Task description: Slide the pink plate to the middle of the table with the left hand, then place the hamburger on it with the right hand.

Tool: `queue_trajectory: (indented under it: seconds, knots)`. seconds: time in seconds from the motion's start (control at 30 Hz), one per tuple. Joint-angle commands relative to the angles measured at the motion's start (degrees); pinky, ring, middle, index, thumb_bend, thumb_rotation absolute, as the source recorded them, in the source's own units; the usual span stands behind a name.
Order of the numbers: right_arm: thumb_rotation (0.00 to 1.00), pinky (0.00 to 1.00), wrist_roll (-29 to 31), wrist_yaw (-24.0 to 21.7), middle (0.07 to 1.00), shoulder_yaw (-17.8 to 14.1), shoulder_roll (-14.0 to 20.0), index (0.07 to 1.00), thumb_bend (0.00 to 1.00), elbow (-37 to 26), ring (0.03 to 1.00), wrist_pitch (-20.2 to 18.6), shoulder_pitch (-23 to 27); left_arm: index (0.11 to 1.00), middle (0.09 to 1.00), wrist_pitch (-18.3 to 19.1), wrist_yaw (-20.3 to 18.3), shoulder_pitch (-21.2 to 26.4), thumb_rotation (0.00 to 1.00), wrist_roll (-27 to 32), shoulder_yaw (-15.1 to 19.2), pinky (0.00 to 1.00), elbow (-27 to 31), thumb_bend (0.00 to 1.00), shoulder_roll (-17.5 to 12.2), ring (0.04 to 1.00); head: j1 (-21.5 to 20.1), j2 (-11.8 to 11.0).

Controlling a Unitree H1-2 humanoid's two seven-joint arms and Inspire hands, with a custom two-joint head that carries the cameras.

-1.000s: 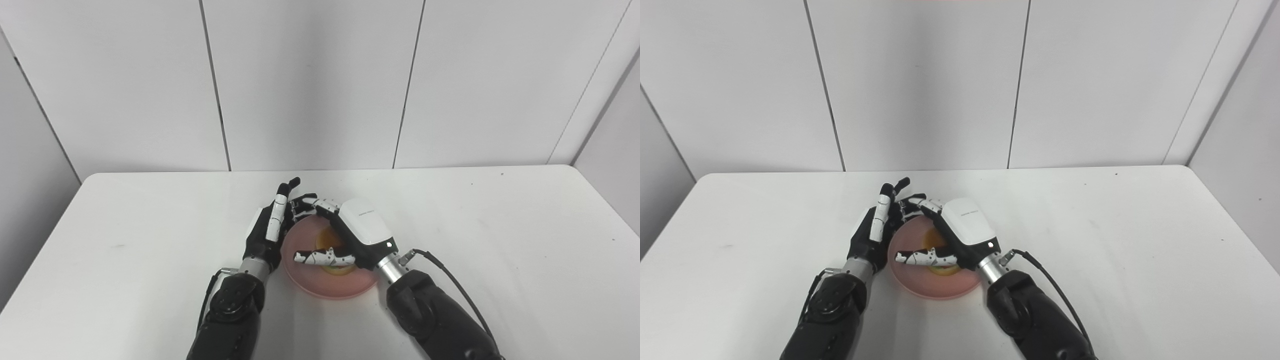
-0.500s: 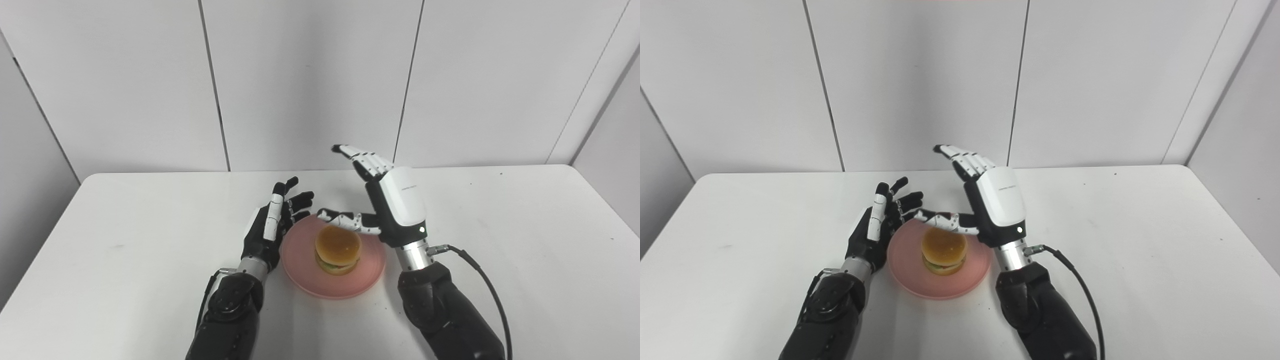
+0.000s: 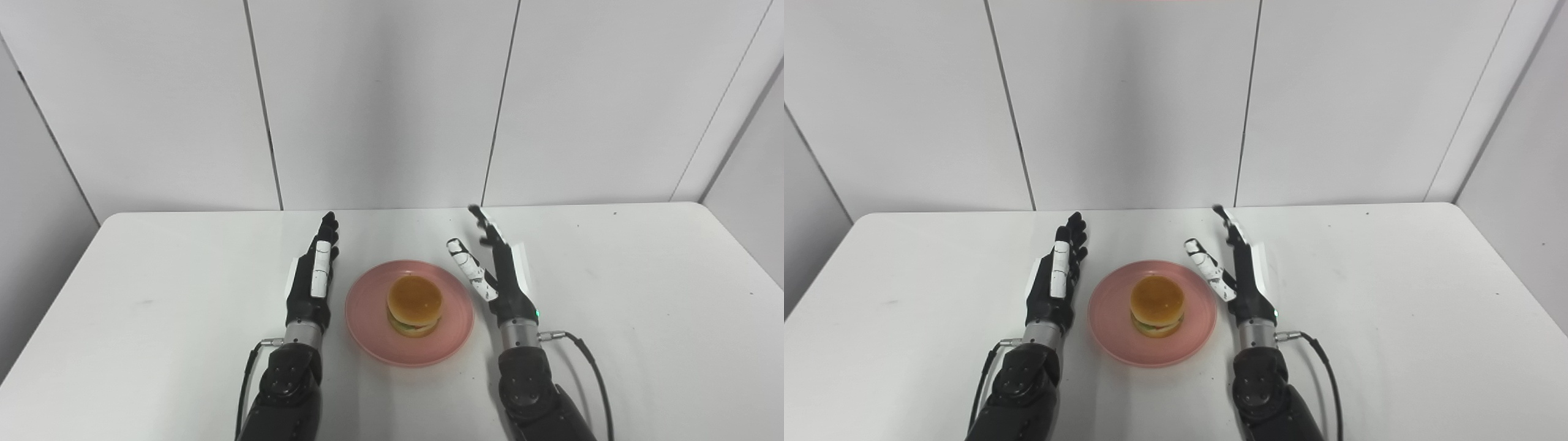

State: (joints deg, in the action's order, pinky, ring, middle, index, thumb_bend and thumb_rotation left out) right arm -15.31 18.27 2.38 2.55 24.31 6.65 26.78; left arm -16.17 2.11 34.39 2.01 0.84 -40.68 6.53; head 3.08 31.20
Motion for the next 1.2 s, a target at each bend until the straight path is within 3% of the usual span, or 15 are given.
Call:
queue_trajectory:
  seconds: [0.0,0.07,0.17,0.47,0.7,0.83,0.93,1.17]
  knots:
    - [1.0,0.89,10.15,-3.81,0.937,-4.94,-2.53,0.901,0.68,-2.87,0.913,-6.81,3.15,0.948,0.985,-2.25,0.21,0.68,1.0,-0.86,-0.2,1.0,-0.03,0.93,-0.91,1.0,-0.02,0.04]
    - [1.0,0.91,14.28,-5.3,0.957,-7.75,-3.69,0.93,0.68,-3.45,0.934,-11.4,3.77,0.954,0.985,-2.37,0.26,0.87,1.0,-0.99,-0.29,1.0,-0.1,0.92,-1.11,1.0,-0.11,0.06]
    - [1.0,0.92,16.25,-5.92,0.975,-9.37,-3.77,0.951,0.67,-3.18,0.955,-14.26,4.08,0.96,0.989,-1.42,-0.34,1.18,1.0,-0.67,-0.38,1.0,-0.06,0.92,-1.59,1.0,-0.25,0.12]
    - [1.0,0.91,18.79,-6.0,0.982,-10.49,-4.16,0.931,0.66,-2.65,0.96,-15.56,3.82,0.962,0.997,0.87,-1.56,1.34,0.99,-0.03,-0.41,1.0,0.44,0.93,-2.45,1.0,-0.43,0.41]
    - [1.0,0.91,17.39,-5.8,0.977,-9.55,-3.61,0.922,0.65,-2.44,0.951,-16.02,3.65,0.956,0.988,1.51,-1.65,1.38,0.98,-0.05,-0.43,1.0,0.4,0.92,-2.45,1.0,-0.59,0.52]
    - [1.0,0.84,17.73,-6.99,0.9,-9.36,-3.24,0.889,0.66,-2.99,0.883,-16.8,3.41,0.956,0.989,2.04,-2.24,1.29,0.97,0.51,-0.29,1.0,0.42,0.92,-2.32,1.0,-0.58,0.6]
    - [1.0,0.82,17.52,-9.17,0.882,-8.29,-2.07,0.865,0.7,-2.28,0.858,-14.32,2.81,0.958,0.986,2.6,-1.77,0.91,0.98,-0.11,-0.53,1.0,1.1,0.93,-2.29,1.0,-0.59,0.69]
    - [1.0,0.75,20.7,-15.93,0.863,-7.25,-0.06,0.86,0.78,1.45,0.821,-3.82,1.53,0.961,0.988,3.09,-1.78,0.62,0.98,0.01,-0.5,1.0,1.38,0.92,-2.23,1.0,-0.74,0.93]
